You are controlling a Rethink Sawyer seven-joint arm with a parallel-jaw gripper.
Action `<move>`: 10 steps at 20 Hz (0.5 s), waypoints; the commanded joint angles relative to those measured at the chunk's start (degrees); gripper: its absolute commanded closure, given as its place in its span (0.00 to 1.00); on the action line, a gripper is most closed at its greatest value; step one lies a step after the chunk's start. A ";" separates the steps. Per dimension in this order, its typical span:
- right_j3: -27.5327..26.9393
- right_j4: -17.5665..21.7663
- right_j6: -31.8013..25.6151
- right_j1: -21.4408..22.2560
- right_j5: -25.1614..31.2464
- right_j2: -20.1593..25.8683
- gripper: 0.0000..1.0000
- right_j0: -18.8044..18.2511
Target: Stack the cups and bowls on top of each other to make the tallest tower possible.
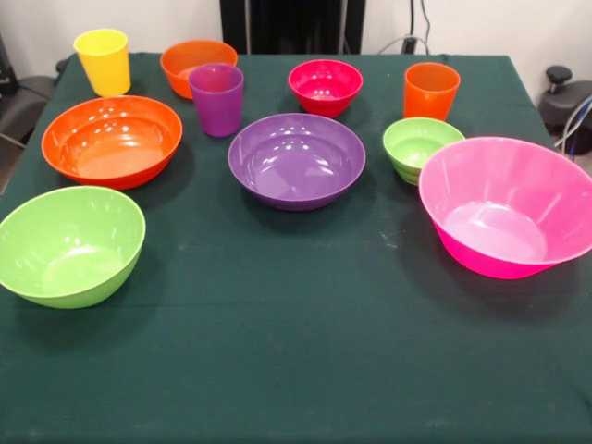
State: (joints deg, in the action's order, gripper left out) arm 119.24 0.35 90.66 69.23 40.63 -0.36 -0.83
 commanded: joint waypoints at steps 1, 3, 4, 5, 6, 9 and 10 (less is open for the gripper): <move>0.28 3.85 8.45 -8.77 -6.07 0.91 0.00 -1.21; -0.34 4.25 8.65 -10.27 -7.07 0.78 0.00 -1.10; -0.65 4.39 8.79 -10.97 -7.51 0.67 0.00 -1.00; -0.64 4.36 8.66 -10.84 -7.55 0.57 0.00 -0.89; -0.67 4.36 8.39 -11.33 -8.28 0.65 0.00 -0.98; -1.60 4.34 8.28 -14.12 -10.23 0.75 0.00 -0.96; -1.79 4.37 8.56 -14.90 -10.91 0.56 0.00 -0.74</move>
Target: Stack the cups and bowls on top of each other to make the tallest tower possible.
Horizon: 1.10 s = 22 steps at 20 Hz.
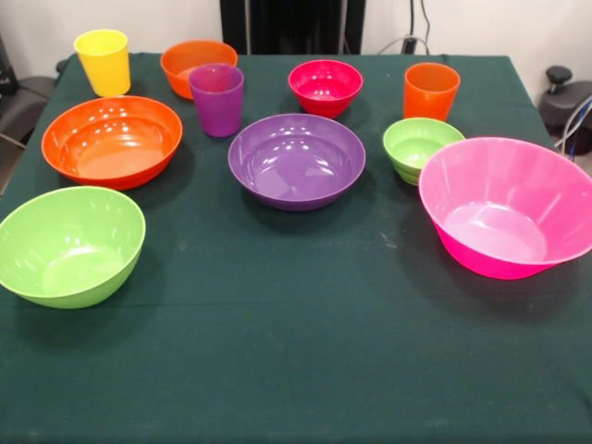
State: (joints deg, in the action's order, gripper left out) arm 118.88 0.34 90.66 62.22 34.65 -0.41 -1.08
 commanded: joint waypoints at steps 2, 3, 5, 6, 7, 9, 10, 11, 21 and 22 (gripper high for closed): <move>-2.14 4.34 8.98 -9.71 -5.91 0.35 0.00 -0.07; -2.45 4.35 8.89 -10.72 -6.63 0.45 0.00 -0.02; -2.94 3.59 8.35 -12.86 -7.84 1.21 0.00 -0.40; -3.49 3.65 8.10 -13.81 -8.27 1.32 0.00 -0.32; -3.87 3.85 8.04 -14.62 -9.25 1.20 0.00 -0.17; -4.37 3.86 7.98 -15.97 -10.51 1.00 0.00 -0.04; -4.73 3.90 8.08 -16.64 -11.02 0.76 0.00 0.12; -5.17 3.84 8.38 -17.67 -11.66 0.39 0.00 0.35; -8.32 0.62 11.03 -25.11 -16.11 -2.42 0.00 0.62; -8.67 0.52 11.26 -25.72 -16.59 -2.85 0.00 0.97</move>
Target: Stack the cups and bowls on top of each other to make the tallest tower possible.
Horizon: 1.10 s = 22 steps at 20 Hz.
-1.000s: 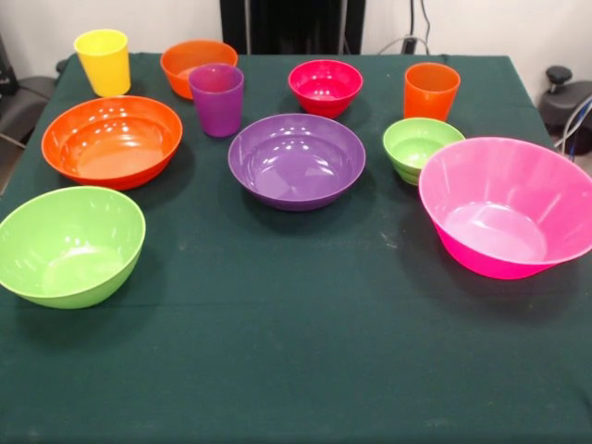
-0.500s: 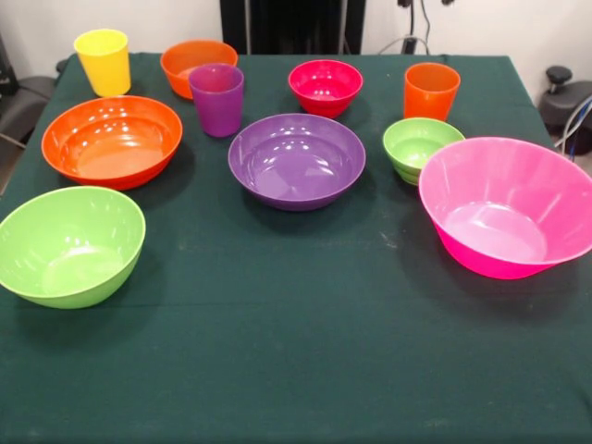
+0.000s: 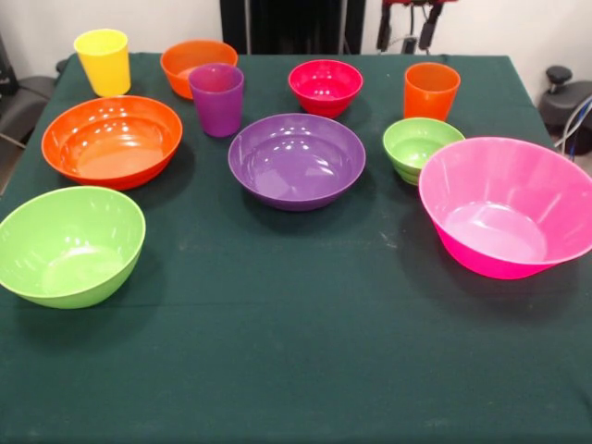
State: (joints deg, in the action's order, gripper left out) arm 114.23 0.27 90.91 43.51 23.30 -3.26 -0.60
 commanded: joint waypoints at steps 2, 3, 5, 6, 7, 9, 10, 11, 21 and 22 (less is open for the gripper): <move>-4.29 0.22 11.09 -8.31 -6.13 0.10 0.00 0.21; -4.06 0.08 11.00 -8.60 -6.51 0.35 0.00 -0.09; -3.52 -0.20 11.39 -8.82 -7.31 0.40 0.00 -0.19; -3.36 -0.44 11.87 -8.83 -7.30 0.16 0.00 0.12; -3.26 -0.58 12.23 -8.78 -7.34 -0.09 0.00 0.36; -2.17 -0.82 12.88 -8.10 -7.78 0.09 0.00 0.34; -1.70 -0.89 13.18 -7.76 -7.80 0.15 0.00 0.38; -1.77 -0.90 13.32 -7.47 -7.25 -0.11 0.00 0.61; -0.09 0.07 15.05 -5.45 -6.49 -0.28 0.00 1.60; 0.03 0.24 15.11 -5.43 -6.66 -0.26 0.00 1.58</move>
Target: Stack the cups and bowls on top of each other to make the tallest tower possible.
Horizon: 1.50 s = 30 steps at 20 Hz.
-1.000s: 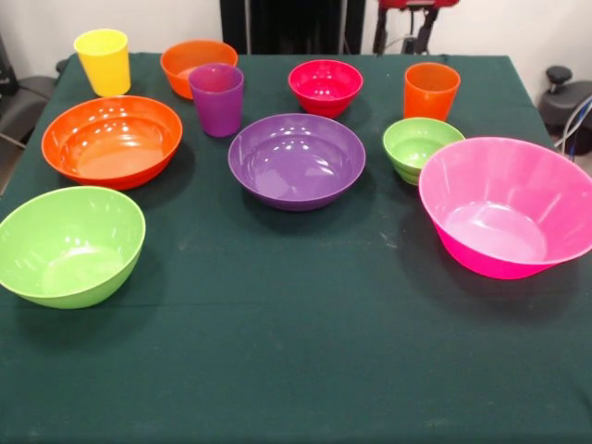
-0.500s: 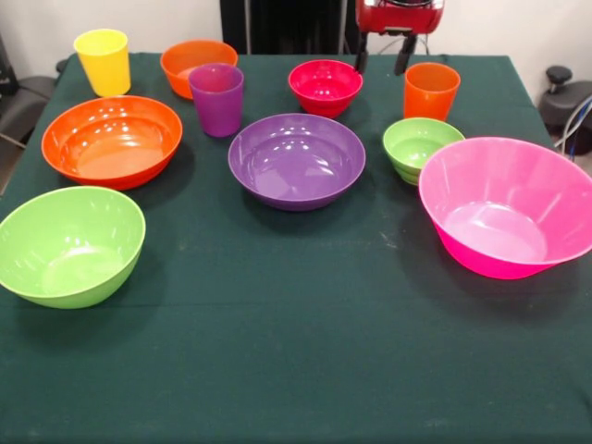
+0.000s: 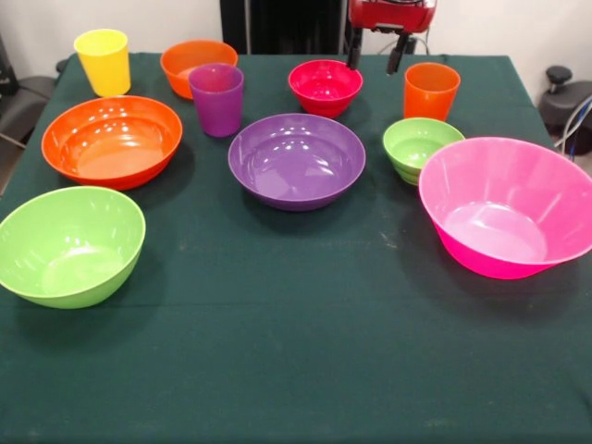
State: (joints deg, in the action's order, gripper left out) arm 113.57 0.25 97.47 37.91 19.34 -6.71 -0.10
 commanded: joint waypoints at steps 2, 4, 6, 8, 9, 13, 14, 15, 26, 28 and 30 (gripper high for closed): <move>0.67 0.58 8.73 0.10 -2.77 2.96 0.00 1.26; 0.22 0.76 8.85 -0.62 -2.75 2.88 0.00 1.21; -0.40 0.96 8.82 -1.66 -2.93 2.85 0.00 1.02; -0.80 1.49 8.65 -2.51 -3.89 2.88 0.00 0.78; -0.89 1.65 8.76 -2.89 -4.36 2.83 0.00 0.74; 0.73 2.62 9.31 -2.35 -6.06 1.79 0.00 1.43; 0.97 2.74 9.31 -2.26 -6.25 1.57 0.00 1.58; 1.03 2.87 9.34 -2.79 -6.88 1.47 0.00 1.55; -1.23 1.90 8.75 -3.78 -5.96 0.92 0.00 2.13; -1.21 1.88 8.78 -3.61 -5.88 0.69 0.00 2.42; -1.32 1.82 8.74 -3.58 -5.69 0.47 0.00 2.66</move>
State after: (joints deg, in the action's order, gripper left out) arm 113.55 0.23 98.83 35.56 15.52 -8.69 1.54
